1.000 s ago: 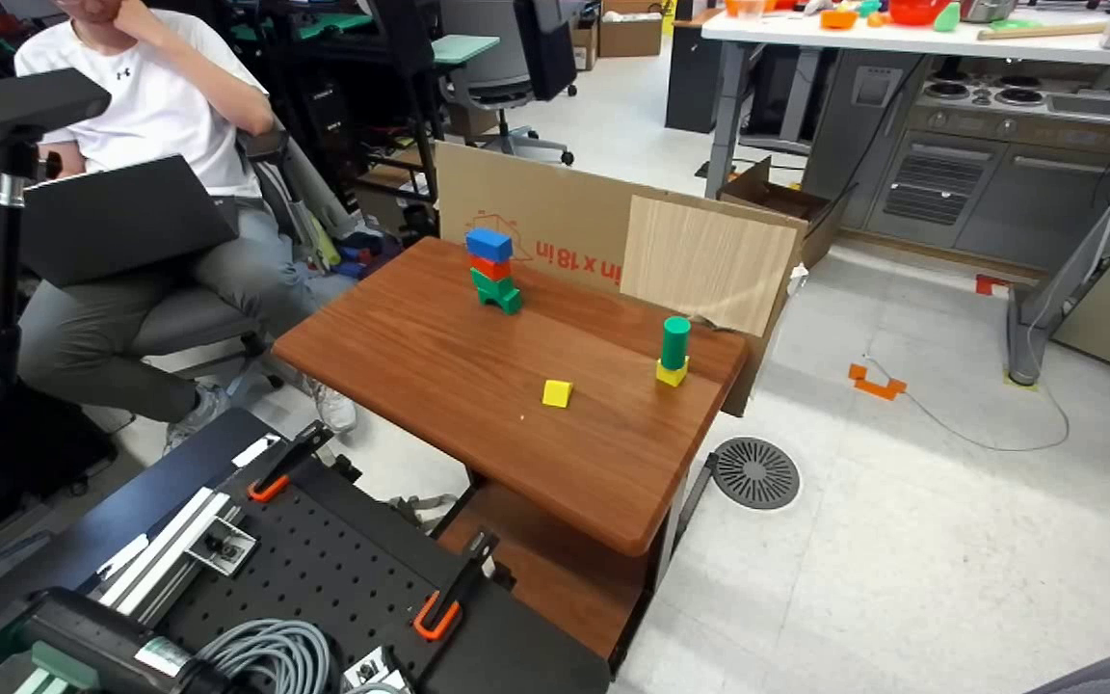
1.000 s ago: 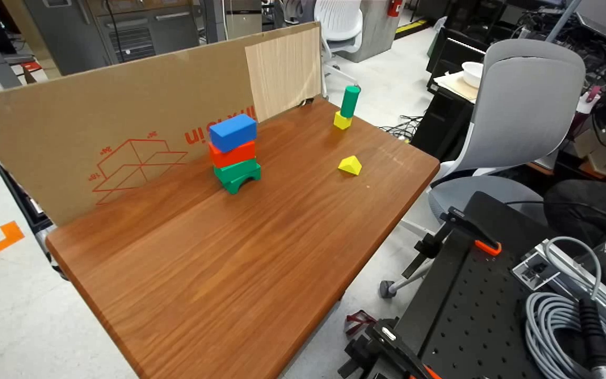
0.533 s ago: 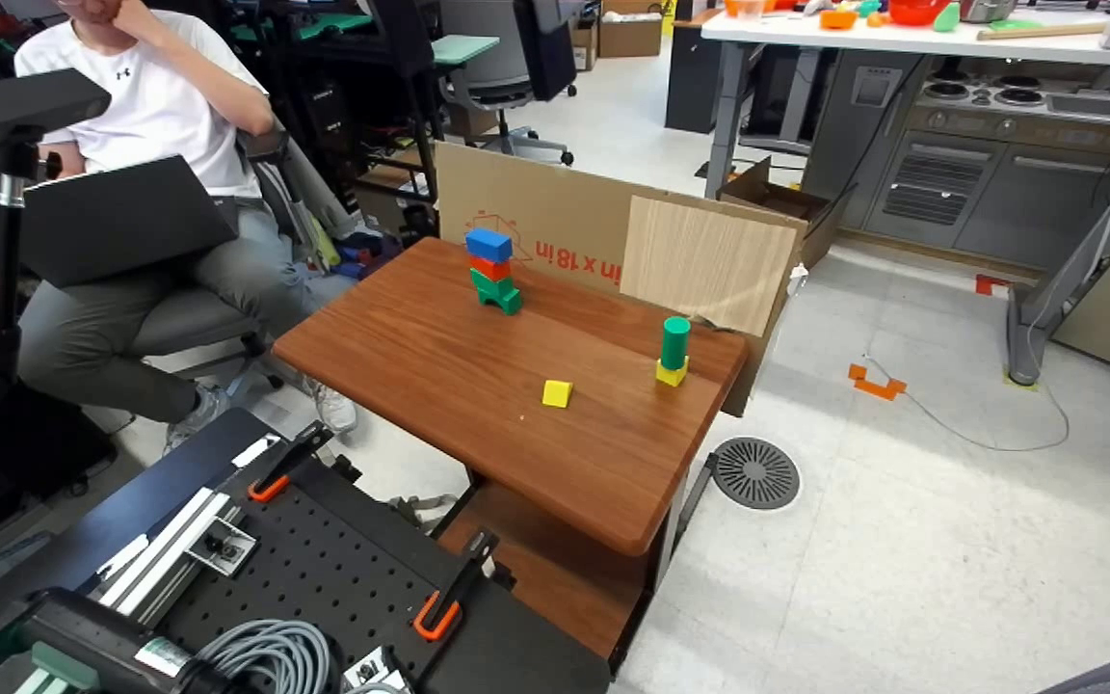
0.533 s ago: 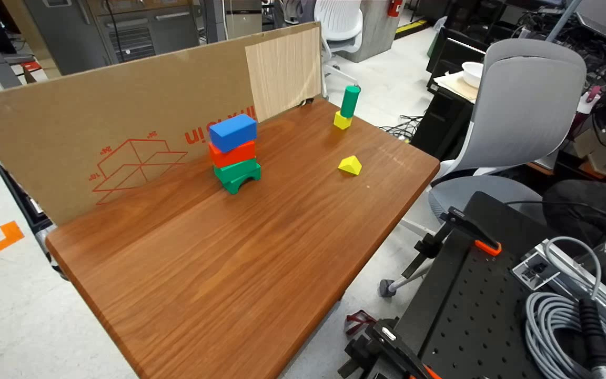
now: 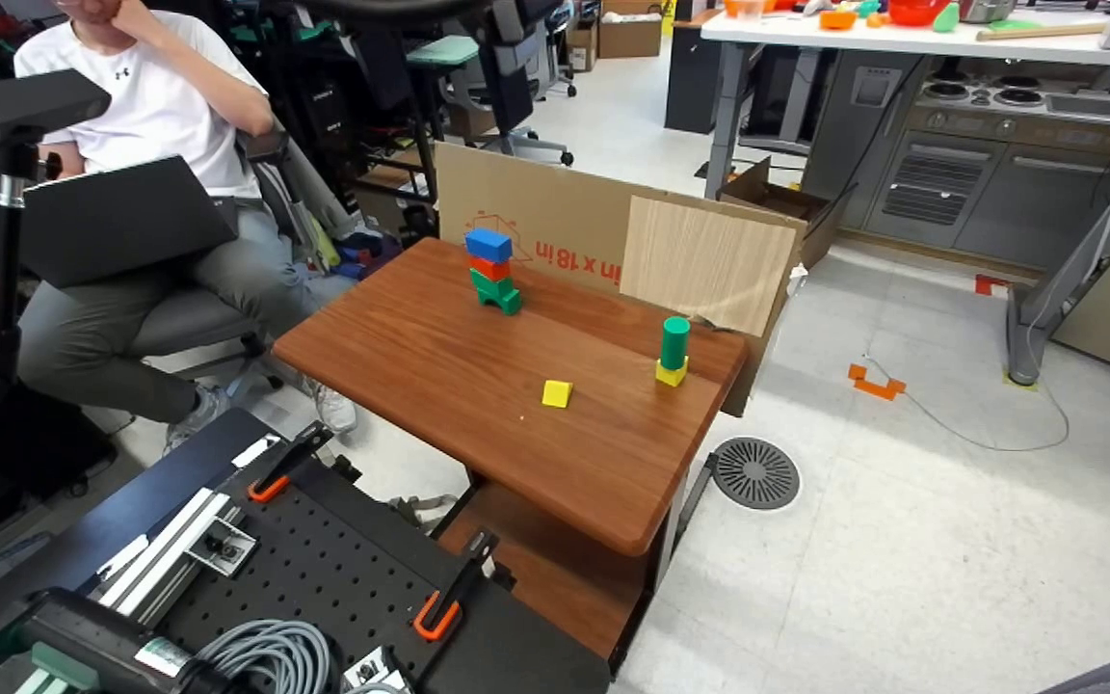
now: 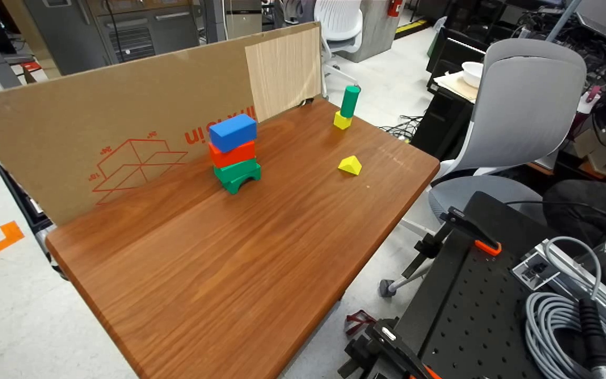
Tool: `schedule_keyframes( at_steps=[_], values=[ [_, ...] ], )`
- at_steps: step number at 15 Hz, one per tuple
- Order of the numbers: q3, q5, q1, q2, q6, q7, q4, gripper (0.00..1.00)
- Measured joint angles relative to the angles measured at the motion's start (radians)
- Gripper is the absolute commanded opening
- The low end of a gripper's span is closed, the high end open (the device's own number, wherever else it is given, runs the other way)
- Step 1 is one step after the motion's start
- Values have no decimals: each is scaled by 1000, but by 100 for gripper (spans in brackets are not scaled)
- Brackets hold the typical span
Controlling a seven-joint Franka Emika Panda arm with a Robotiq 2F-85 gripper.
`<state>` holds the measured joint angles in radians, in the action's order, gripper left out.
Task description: Pick up the blue block and put it on the table
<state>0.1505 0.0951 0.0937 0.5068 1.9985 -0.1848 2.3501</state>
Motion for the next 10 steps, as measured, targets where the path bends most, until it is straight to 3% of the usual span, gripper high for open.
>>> schedule_keyframes(
  at_steps=[10],
  values=[
    [-154, -1, -80, -319, 18, 148, -72, 100]
  ],
)
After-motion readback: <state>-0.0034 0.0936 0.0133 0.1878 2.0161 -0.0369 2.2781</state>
